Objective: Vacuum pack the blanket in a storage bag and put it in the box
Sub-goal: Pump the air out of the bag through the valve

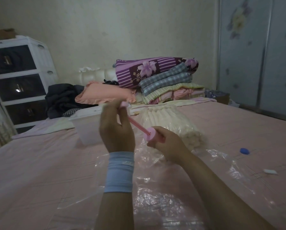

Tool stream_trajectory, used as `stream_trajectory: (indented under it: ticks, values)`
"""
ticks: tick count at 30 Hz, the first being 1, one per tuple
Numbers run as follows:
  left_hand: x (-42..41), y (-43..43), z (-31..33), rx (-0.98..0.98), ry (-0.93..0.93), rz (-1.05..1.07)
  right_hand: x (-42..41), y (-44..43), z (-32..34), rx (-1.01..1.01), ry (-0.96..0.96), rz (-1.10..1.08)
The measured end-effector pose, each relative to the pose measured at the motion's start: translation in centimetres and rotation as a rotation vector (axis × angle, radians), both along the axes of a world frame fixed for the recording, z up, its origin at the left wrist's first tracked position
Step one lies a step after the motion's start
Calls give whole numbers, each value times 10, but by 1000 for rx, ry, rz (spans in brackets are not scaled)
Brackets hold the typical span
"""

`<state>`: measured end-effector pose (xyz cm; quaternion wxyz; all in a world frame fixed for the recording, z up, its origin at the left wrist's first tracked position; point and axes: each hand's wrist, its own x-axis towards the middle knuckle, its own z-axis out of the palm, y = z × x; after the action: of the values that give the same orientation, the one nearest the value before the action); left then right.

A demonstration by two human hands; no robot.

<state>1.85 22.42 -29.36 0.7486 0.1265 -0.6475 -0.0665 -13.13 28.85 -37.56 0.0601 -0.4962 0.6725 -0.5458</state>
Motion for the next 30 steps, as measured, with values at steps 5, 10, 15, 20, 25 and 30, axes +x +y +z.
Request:
stream_trajectory:
  ticks: [5,10,15,20,25,30]
  values:
    - [-29,-8,-58,277,-418,-176,5,-1,0,-30,21,11]
    - [-10,2,-11,72,-94,-50,1,-1,-1,-26,17,-10]
    - [8,-3,12,-16,112,42,1,-1,-2,-7,22,3]
    - [-22,-10,-46,154,-303,-115,4,-4,-2,-11,58,-8]
    - [-18,-8,-33,119,-414,-63,2,-2,-2,-30,55,-31]
    - [12,3,19,-50,79,76,-1,1,-1,-18,11,-13]
